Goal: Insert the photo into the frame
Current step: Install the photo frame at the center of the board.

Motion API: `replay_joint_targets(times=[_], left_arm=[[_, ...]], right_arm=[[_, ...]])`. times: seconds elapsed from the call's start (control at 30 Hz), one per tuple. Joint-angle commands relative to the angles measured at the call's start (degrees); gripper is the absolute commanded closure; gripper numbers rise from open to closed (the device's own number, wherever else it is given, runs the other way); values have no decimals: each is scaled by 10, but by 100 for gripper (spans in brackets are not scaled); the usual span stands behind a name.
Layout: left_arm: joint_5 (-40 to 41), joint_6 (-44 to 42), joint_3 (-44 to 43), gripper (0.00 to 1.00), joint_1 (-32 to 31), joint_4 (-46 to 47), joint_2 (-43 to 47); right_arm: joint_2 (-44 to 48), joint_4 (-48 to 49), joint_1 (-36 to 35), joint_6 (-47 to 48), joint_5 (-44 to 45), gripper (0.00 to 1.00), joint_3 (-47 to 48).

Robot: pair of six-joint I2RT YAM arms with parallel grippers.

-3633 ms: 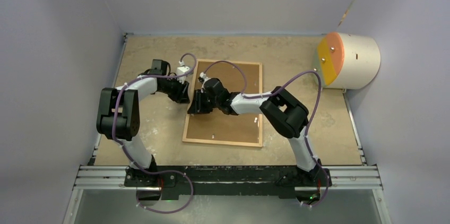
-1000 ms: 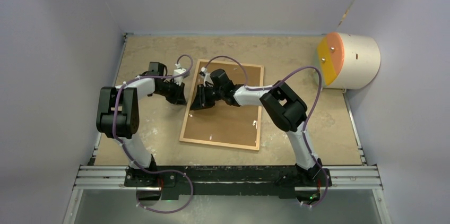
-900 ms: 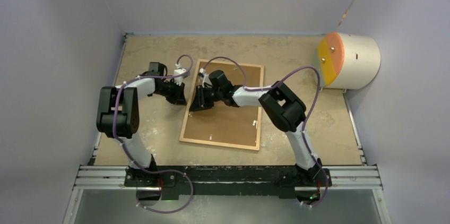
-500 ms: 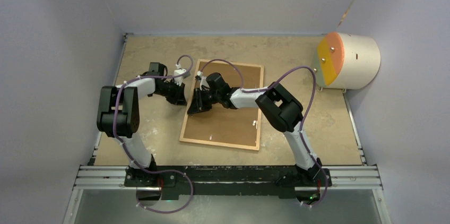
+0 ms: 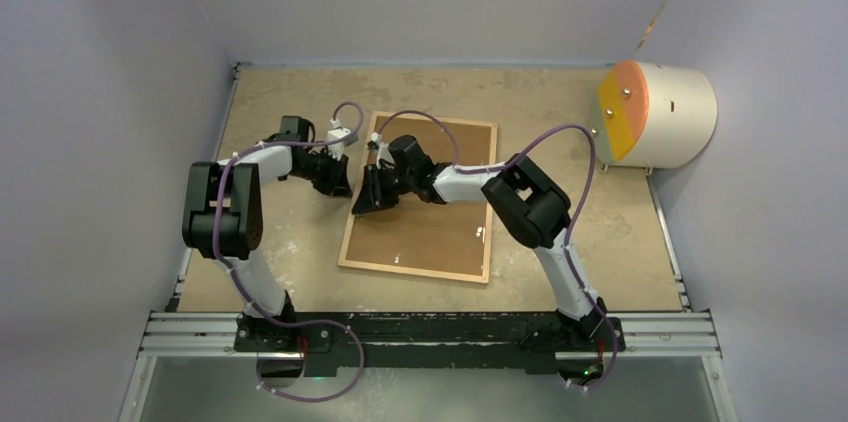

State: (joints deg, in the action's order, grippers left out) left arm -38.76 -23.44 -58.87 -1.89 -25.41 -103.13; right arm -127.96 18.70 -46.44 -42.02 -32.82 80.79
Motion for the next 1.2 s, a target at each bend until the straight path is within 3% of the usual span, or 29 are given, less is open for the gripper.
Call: replay_joint_targets(times=[0.0, 0.13, 0.2, 0.27, 0.4, 0.73, 1.17], left_arm=[[-12, 25, -47, 87, 17, 8, 3], [-22, 59, -79, 66, 19, 20, -7], [-41, 75, -89, 60, 19, 30, -14], [-58, 92, -96, 58, 19, 38, -25], [-62, 99, -103, 59, 19, 45, -51], [-67, 93, -98, 79, 19, 54, -95], [-64, 75, -77, 82, 19, 55, -96]], right_arm=[[46, -22, 38, 4, -9, 66, 20], [63, -25, 86, -3, -1, 53, 29], [60, -35, 105, -2, 8, 45, 39], [54, -43, 118, -3, 18, 44, 49], [25, -60, 125, -3, 35, 44, 77], [-51, -63, 125, -23, 45, 47, 151], [-100, -72, 124, -25, 57, 51, 206]])
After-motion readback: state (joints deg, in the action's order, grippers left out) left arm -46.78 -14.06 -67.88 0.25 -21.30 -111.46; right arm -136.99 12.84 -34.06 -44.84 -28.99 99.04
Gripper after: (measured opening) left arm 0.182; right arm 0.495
